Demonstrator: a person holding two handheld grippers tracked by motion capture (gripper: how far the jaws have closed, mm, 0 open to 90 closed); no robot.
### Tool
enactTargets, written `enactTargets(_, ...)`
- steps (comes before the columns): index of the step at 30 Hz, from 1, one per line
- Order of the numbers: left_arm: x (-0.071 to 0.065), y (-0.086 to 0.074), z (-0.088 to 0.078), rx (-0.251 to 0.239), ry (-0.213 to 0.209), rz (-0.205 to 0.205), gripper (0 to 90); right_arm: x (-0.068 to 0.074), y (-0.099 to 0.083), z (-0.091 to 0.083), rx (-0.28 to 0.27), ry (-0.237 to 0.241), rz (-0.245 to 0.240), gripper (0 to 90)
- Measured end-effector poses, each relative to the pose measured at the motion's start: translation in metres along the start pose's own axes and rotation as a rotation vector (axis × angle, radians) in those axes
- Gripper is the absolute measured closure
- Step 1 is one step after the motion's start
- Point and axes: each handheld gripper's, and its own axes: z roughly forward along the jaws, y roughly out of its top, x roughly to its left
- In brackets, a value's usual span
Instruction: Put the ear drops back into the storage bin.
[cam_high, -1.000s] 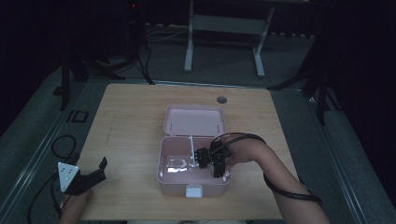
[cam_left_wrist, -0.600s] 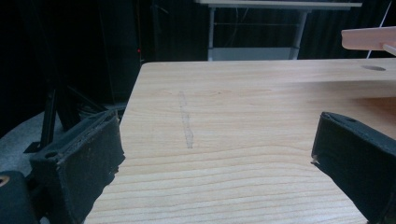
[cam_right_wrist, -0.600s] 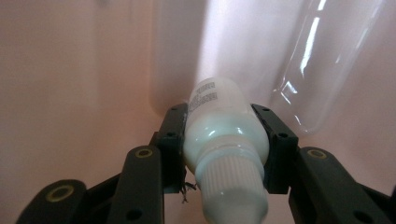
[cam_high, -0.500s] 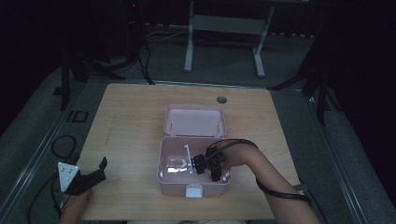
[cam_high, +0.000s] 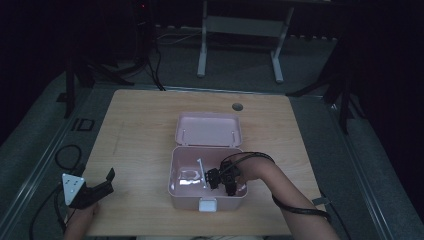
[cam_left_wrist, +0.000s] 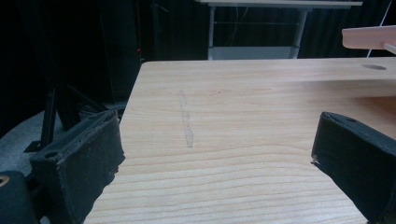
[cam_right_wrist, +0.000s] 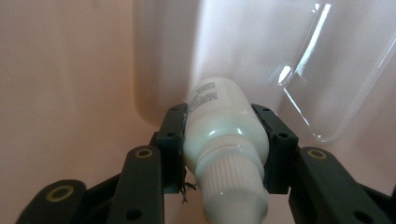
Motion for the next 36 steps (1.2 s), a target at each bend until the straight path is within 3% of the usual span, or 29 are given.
enactTargets(6, 0.0, 0.0, 0.0, 0.002, 0.0, -0.001, 2.0, 0.0, -0.004, 0.002, -0.032, -0.006, 0.01, 59.3)
enactTargets(11, 0.0, 0.0, 0.0, 0.0, 0.001, 0.0, 2.0, -0.001, -0.001, 0.007, -0.003, -0.002, 0.019, 59.1)
enactTargets(20, 0.0, 0.0, 0.0, 0.002, 0.001, -0.001, 2.0, -0.001, -0.003, 0.002, -0.02, -0.005, 0.029, 55.2)
enactTargets(29, 0.0, 0.0, 0.0, 0.003, 0.002, -0.003, 2.0, 0.001, -0.013, -0.036, -0.088, -0.066, 0.057, 44.9)
enactTargets(36, 0.0, 0.0, 0.0, 0.004, 0.002, -0.004, 2.0, 0.0, -0.02, -0.055, -0.121, -0.07, 0.092, 31.2)
